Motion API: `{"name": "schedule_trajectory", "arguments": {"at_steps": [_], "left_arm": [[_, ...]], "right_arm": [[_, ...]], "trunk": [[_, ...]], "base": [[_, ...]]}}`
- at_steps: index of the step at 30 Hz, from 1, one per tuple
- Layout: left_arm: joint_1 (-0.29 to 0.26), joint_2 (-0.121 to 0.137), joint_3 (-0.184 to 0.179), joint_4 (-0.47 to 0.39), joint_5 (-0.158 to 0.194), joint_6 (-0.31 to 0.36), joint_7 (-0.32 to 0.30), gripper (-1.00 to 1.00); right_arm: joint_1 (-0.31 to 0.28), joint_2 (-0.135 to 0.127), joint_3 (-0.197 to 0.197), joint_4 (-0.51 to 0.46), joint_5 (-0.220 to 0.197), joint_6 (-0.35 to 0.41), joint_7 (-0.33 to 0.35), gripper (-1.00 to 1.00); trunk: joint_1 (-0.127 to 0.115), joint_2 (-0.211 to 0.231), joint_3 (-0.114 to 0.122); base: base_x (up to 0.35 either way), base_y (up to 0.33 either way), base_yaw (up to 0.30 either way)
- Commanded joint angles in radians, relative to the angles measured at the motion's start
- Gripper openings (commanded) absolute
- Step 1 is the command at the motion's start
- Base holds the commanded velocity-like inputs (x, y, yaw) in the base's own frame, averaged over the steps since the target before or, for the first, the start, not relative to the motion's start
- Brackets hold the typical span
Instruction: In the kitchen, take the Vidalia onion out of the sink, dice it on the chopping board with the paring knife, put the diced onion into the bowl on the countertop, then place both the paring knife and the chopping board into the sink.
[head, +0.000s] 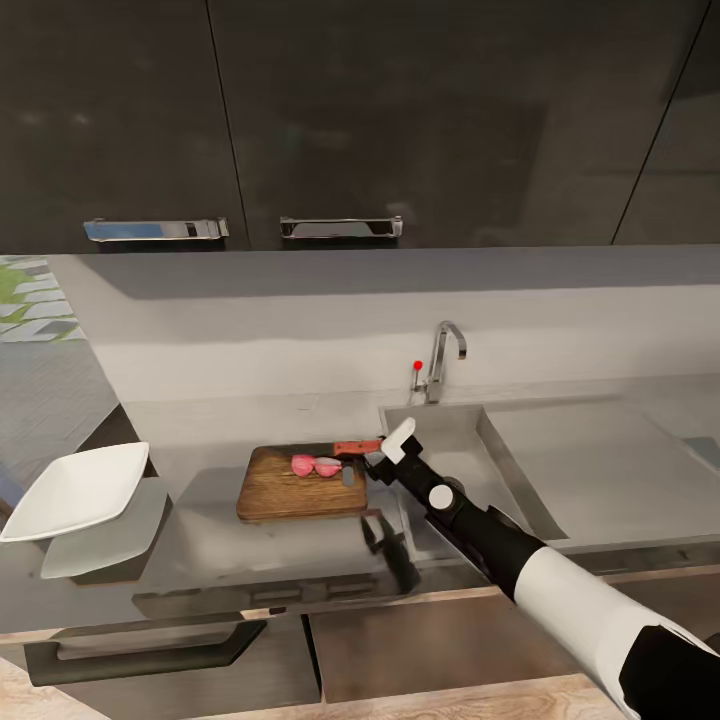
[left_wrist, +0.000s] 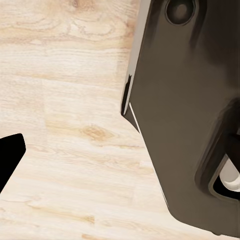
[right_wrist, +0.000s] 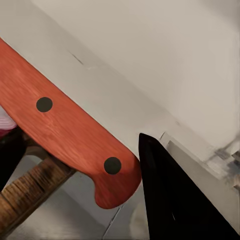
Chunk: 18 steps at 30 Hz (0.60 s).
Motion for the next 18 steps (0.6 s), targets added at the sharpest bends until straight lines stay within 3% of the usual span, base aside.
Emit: {"name": "schedule_trajectory", "arguments": {"at_steps": [1, 18], "left_arm": [[-0.001, -0.001, -0.006, 0.002, 0.002, -0.003, 0.001, 1.00], [-0.001, 0.000, -0.006, 0.002, 0.002, -0.003, 0.001, 1.00]], "right_arm": [[-0.002, -0.002, 0.006, 0.000, -0.010, -0.003, -0.002, -1.00], [-0.002, -0.006, 0.001, 0.011, -0.008, -0.003, 0.006, -1.00]], "trunk": [[0.001, -0.002, -0.002], [0.001, -0.002, -0.002]], "base": [[0.000, 0.000, 0.000], [0.005, -0.024, 0.000]]}}
